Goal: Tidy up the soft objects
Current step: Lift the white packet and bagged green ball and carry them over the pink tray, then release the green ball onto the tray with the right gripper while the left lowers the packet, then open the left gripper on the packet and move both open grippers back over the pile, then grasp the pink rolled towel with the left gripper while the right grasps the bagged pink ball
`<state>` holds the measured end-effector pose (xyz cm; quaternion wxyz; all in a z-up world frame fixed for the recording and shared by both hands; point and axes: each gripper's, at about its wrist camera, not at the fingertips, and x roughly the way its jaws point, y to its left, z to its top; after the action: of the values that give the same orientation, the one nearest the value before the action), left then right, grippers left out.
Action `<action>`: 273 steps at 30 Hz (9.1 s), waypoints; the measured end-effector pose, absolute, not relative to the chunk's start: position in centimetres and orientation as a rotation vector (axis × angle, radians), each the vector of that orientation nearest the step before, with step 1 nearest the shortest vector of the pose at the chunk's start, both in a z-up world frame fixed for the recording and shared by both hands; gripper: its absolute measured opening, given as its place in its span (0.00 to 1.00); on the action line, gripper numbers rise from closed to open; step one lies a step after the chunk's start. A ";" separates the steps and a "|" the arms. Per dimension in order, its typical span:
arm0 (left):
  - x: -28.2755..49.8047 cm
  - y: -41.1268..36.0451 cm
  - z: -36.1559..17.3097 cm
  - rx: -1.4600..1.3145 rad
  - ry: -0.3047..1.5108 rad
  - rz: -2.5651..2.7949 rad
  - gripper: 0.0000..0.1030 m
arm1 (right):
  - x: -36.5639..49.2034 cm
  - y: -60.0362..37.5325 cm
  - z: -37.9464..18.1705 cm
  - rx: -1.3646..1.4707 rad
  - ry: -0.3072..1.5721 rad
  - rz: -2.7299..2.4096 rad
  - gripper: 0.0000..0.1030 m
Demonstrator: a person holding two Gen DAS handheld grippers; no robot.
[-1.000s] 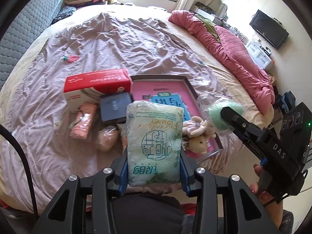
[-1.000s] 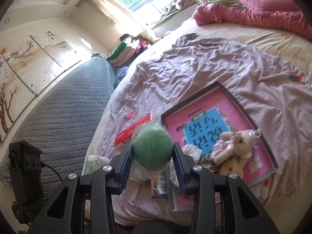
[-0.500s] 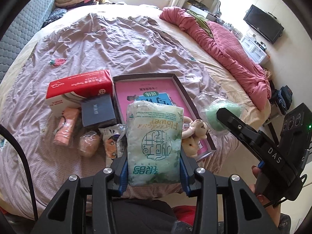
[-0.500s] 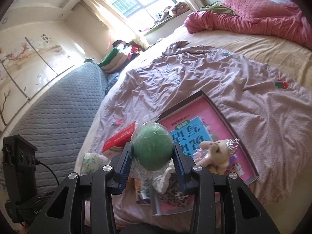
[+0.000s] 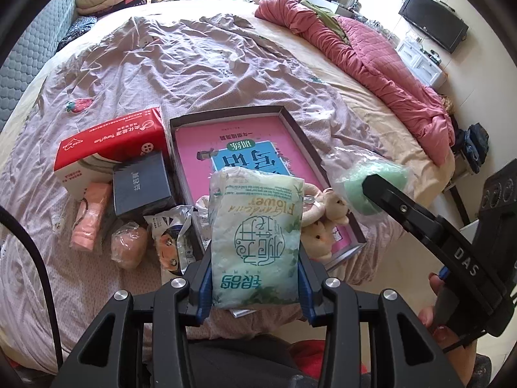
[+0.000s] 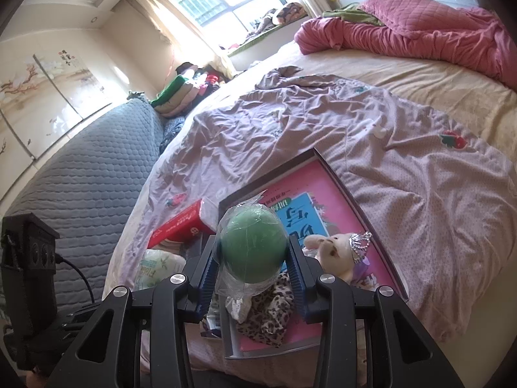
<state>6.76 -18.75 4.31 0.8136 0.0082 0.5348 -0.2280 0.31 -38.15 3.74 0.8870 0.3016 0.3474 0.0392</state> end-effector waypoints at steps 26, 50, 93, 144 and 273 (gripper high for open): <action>9.4 -21.2 -2.6 0.084 1.237 -0.473 0.41 | 2.3 -37.8 -0.6 0.637 0.815 0.124 0.41; 9.3 -21.5 -5.6 0.085 1.281 -0.527 0.42 | 6.4 -35.9 -2.5 0.572 0.861 0.115 0.41; 10.0 -20.4 -5.9 0.027 1.287 -0.535 0.42 | 9.7 -34.1 -4.8 0.413 0.927 0.068 0.46; 8.9 -20.0 -1.2 0.059 1.184 -0.478 0.72 | 4.0 -38.7 0.3 0.544 0.822 -0.015 0.74; 17.6 -1.3 -7.2 -0.123 1.252 -0.274 0.61 | 11.5 -14.0 -6.8 0.252 1.088 0.311 0.45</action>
<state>17.60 -1.35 -7.15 0.7998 -0.0575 0.5837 -0.1276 11.50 -14.00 -6.84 0.8367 0.1190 0.5139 0.1469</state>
